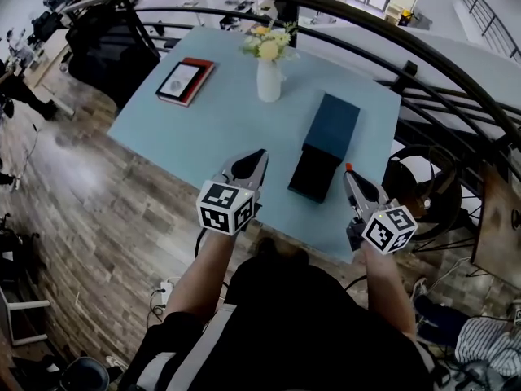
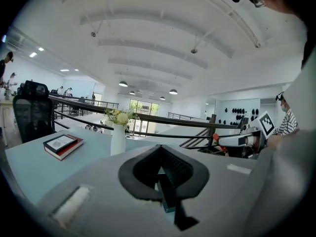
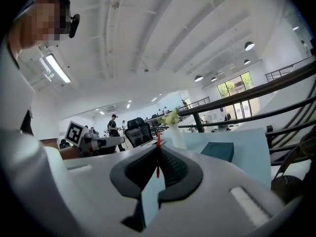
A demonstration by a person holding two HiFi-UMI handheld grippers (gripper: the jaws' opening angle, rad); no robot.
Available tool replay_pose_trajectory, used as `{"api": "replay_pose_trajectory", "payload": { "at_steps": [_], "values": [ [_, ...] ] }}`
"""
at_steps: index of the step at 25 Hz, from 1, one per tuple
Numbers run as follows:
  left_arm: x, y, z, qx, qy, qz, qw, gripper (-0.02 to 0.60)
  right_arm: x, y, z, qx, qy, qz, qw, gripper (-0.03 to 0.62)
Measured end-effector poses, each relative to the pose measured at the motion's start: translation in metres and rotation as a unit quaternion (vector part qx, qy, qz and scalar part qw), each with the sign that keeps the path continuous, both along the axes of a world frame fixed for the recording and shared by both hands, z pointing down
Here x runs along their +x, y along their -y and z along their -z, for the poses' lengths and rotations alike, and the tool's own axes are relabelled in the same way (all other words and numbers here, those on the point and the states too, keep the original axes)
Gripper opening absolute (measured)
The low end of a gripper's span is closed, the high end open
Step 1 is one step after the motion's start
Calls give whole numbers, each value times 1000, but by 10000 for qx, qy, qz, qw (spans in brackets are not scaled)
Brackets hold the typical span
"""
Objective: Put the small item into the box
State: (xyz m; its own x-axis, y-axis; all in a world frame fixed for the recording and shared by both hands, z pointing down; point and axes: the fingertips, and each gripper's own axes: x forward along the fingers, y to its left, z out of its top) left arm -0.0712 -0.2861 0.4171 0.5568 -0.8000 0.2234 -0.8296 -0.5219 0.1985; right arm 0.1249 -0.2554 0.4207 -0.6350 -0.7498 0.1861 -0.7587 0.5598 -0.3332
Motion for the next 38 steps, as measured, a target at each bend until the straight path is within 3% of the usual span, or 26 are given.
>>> {"api": "replay_pose_trajectory", "payload": {
  "at_steps": [7,14,28,38],
  "values": [
    [-33,16,-9,-16,-101,-204,9997,6,-42,13,-7,-66,-140,-116,9998,13],
    [-39,26,-26,-148,-160,-368,9991,6,-46,18,-22,-258,-364,-267,9986,12],
    [3,68,-68,-581,-102,-561,9967,8,-33,63,-75,-773,-779,-16,9940,14],
    [33,87,-112,-1061,-14,-609,9925,8,-15,90,-144,-1466,-1010,167,9839,14]
  ]
}}
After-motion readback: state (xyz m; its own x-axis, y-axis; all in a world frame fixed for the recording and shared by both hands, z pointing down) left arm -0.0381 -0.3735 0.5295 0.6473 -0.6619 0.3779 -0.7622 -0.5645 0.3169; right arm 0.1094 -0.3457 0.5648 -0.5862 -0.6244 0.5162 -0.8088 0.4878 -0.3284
